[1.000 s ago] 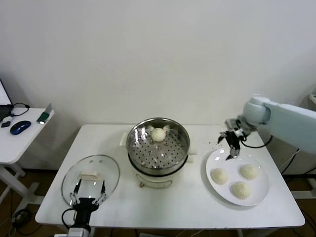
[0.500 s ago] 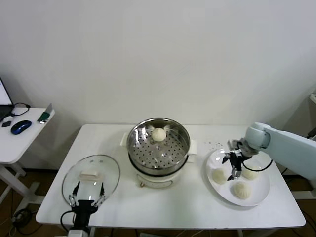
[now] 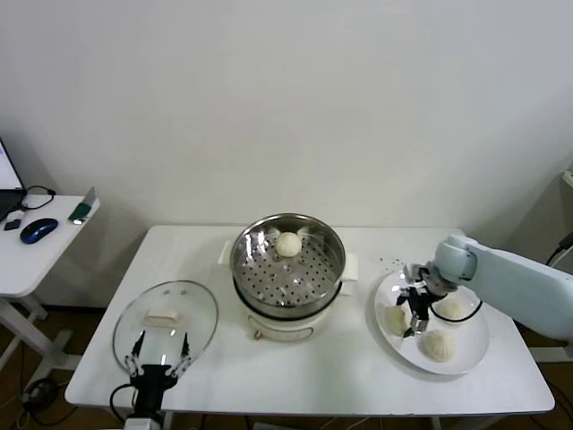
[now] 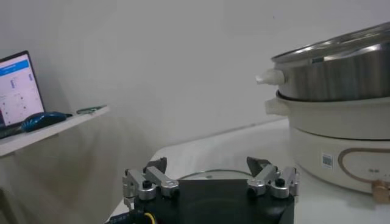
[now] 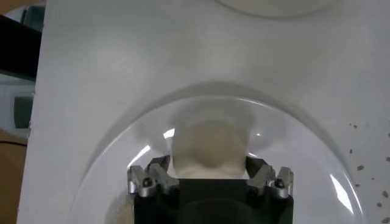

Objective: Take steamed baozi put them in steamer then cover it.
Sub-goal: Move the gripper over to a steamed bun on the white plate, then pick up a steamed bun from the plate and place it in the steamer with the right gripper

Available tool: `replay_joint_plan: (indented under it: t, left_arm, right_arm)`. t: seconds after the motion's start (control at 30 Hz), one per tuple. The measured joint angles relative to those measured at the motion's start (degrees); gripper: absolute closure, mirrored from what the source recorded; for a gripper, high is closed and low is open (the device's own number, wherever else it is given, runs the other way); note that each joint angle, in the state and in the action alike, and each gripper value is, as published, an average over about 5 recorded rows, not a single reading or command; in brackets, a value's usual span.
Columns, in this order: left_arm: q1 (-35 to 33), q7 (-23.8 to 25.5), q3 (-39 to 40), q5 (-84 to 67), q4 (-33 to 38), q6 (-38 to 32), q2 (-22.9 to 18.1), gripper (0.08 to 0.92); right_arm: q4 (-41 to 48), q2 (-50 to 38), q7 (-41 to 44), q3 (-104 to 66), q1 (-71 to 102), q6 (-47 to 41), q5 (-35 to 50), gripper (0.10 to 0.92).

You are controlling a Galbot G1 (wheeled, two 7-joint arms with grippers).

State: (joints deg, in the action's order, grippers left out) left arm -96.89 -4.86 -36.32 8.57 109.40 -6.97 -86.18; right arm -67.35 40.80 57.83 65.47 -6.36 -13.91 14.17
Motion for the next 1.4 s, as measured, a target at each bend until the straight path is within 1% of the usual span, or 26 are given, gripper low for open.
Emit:
replay_joint_plan:
  t: [0.13,0.4,0.53,0.7,1.07,1.23,1.4]
  left_arm:
    - [-0.09,-0.03,0.06,0.11,0.01,-0.01,-0.02,0.177]
    - [-0.39,-0.08,0.33,0.21,0.33,-0.09,-0.19,0.177]
    - [-0.51,-0.02,0.51,0.26,0.68,-0.08,-0.25,0.177]
    - [-0.65,0.07,0.88,0.34,1.19,-0.12,-0.37,0.177]
    - [-1.61,0.04,2.16,0.68,2.18,-0.95,-0.39,0.177]
    - [-2.16,0.04,2.91,1.34,2.92,-1.39,-0.4,0.177]
    - [-2.81,-0.03,3.27,1.81,3.41,-1.95,-0.24,0.177]
  right_arm:
    - [0.02,-0.22,0.0,-0.13,-0.04,0.16,0.22,0.321]
    - [-0.15,-0.87,-0.03,1.36,-3.28,0.53,2.23,0.33]
    - [0.43,-0.24,0.0,4.17,-8.32,0.72,5.18,0.33]
    - [1.39,1.78,0.46,9.94,-18.15,1.03,10.85,0.324]
    - [1.68,11.4,0.2,23.0,-38.54,-0.49,26.79,0.321]
    - [1.2,16.89,-1.07,25.06,-42.1,-2.09,31.75,0.321]
    - [0.84,22.41,-3.01,25.36,-42.55,-3.88,34.76,0.321]
